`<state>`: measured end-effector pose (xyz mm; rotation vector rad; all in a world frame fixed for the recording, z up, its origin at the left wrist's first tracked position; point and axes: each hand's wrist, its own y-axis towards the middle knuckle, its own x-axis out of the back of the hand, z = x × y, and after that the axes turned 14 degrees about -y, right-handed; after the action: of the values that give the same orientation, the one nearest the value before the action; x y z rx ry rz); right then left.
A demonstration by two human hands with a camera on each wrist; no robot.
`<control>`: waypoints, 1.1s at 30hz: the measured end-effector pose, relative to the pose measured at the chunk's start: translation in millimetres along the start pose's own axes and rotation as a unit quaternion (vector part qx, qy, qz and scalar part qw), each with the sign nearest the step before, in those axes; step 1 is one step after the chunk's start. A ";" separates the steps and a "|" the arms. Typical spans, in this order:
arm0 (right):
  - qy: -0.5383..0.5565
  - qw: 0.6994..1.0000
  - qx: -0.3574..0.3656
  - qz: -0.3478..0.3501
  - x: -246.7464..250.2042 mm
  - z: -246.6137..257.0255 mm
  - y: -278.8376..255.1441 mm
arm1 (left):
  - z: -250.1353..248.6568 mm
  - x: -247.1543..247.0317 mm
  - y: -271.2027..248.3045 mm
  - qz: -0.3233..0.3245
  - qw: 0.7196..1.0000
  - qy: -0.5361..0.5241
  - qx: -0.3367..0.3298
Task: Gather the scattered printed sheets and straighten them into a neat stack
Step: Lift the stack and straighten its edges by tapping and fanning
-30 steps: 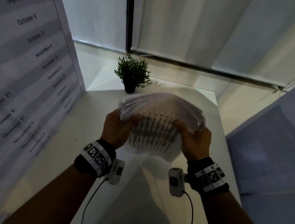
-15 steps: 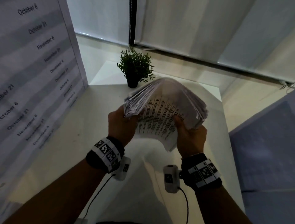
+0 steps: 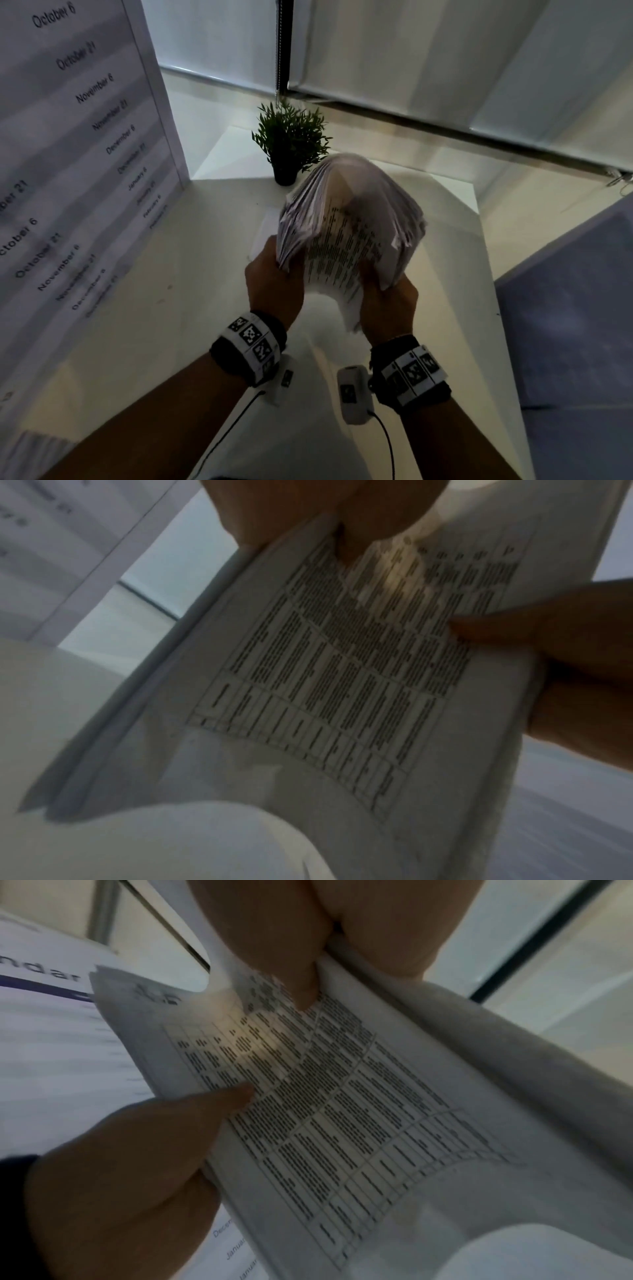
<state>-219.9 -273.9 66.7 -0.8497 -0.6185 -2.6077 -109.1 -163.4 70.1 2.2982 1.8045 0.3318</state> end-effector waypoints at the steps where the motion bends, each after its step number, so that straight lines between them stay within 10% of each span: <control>1: -0.009 1.000 0.002 -0.012 -1.1 -0.2 -1.3 | -0.7 -0.7 -2.3 -0.013 0.999 0.007 -0.043; 7: -0.007 0.978 -0.132 0.161 -19.8 -28.3 -26.1 | 41.4 6.1 -24.3 0.077 0.992 0.061 0.073; 14: -0.020 0.988 -0.097 0.117 4.0 -21.1 -11.5 | 25.5 16.6 -6.7 0.094 0.994 0.033 0.035; 18: 0.036 0.984 -0.128 0.117 22.2 -24.2 -4.8 | 28.4 32.9 8.8 0.249 0.966 0.059 0.050; 26: 0.206 0.978 -0.026 -0.008 47.1 12.3 18.0 | -1.7 26.3 16.0 0.139 0.965 -0.218 -0.039; 33: 0.188 0.978 -0.038 -0.077 41.2 17.4 28.5 | -24.7 12.5 30.6 0.072 0.979 -0.184 -0.059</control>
<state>-231.0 -296.6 113.3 -0.3200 -0.4950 -2.8408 -85.3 -158.0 103.3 2.2328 1.4075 0.0288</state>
